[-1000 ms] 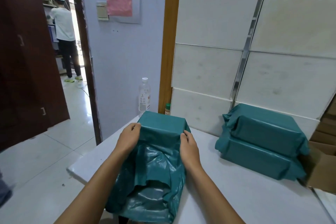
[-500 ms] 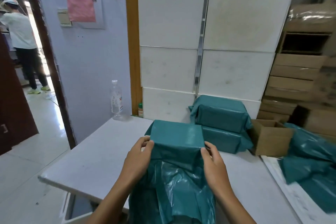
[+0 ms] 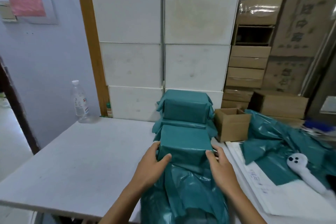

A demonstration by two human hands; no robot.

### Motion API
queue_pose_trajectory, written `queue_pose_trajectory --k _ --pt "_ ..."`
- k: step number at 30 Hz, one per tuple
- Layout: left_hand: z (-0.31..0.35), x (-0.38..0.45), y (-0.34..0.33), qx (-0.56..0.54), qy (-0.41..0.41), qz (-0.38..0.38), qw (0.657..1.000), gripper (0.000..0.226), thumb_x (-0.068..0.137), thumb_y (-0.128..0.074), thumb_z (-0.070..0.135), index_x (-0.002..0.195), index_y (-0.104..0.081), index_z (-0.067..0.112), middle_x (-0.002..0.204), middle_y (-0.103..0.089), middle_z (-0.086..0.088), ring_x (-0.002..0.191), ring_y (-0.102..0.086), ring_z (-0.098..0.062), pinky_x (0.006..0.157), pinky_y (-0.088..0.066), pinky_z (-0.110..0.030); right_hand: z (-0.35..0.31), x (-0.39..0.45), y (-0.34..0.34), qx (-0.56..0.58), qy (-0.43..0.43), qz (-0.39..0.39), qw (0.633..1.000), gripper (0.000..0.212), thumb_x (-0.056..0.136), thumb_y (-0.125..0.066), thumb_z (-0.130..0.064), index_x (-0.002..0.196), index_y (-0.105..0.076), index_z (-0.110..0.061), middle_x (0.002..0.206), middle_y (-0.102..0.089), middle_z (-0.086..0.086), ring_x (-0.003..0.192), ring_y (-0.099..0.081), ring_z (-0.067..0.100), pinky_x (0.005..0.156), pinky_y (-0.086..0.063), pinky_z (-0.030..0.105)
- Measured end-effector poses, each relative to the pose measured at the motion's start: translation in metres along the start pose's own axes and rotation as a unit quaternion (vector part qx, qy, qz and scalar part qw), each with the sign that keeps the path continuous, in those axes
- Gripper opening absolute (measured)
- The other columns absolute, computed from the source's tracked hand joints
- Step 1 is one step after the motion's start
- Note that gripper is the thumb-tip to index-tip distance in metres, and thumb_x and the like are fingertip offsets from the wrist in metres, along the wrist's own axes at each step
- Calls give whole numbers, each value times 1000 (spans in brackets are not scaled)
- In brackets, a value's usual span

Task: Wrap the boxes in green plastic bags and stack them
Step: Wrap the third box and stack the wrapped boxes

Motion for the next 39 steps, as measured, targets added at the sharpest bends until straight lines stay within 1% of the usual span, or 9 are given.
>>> queue_pose_trajectory --k 3,8,12,15,25,28,31,34,39 --pt "10 9 7 155 -91 63 982 84 87 -75 49 158 -32 37 153 -36 22 139 -34 -4 119 -30 -29 -11 2 7 -137 83 34 986 69 95 -62 -53 156 -35 -34 160 -42 -8 143 -42 16 111 -41 42" --pt "12 31 -18 283 -179 9 942 81 89 -72 50 159 -37 33 174 -13 11 160 -8 -16 129 -19 -34 -29 5 -29 -304 204 11 930 91 82 -67 -62 161 -28 -37 170 -21 -5 157 -14 21 122 -33 42" --pt "-6 36 -26 268 -196 -7 943 90 87 -77 46 162 -31 33 173 -12 12 160 -11 -12 121 -18 -20 -16 15 -48 -362 230 19 903 93 74 -80 -53 156 -42 -31 163 -33 3 153 -21 33 99 -58 46" --pt "-17 39 -26 268 -212 -9 940 96 87 -81 38 164 -24 35 174 -8 14 161 -9 -8 120 -15 -16 -6 19 -49 -359 246 29 900 96 69 -91 -44 153 -47 -28 158 -40 4 148 -31 35 80 -65 40" --pt "-24 43 -19 276 -252 -25 927 96 87 -84 35 163 -27 33 175 -5 17 160 -5 0 119 -13 -9 2 27 -35 -352 314 0 882 103 74 -91 -39 159 -32 -34 162 -36 -2 150 -30 31 73 -66 36" --pt "-25 45 -17 283 -261 -30 922 94 87 -84 35 163 -28 31 175 -5 17 159 -6 1 120 -13 -10 5 28 -25 -339 353 -38 871 104 82 -87 -34 163 -21 -39 166 -28 -8 155 -22 24 93 -59 36" --pt "-26 47 -16 285 -262 -32 921 93 87 -84 36 162 -29 32 175 -4 19 159 -9 0 119 -17 -12 11 31 -14 -338 382 -86 856 106 89 -82 -30 164 -8 -46 171 -13 -20 160 -8 12 119 -30 31" --pt "-27 47 -15 286 -260 -36 922 92 87 -84 37 161 -28 35 174 -4 22 159 -12 1 117 -24 -13 17 34 -2 -346 382 -122 848 98 96 -75 -30 164 -7 -46 172 1 -26 160 -3 4 124 -11 18" --pt "-27 46 -13 287 -258 -40 922 91 87 -83 37 161 -29 35 174 -4 23 159 -16 -2 115 -33 -17 21 33 6 -347 369 -151 849 89 100 -70 -31 165 -10 -43 172 5 -27 157 -5 -5 120 -12 9"
Point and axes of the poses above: each hand's wrist, its own x-axis towards the middle knuckle, its own y-axis out of the back of the hand, z = x × y, the point moved 7 cm from there along x, towards the middle knuckle
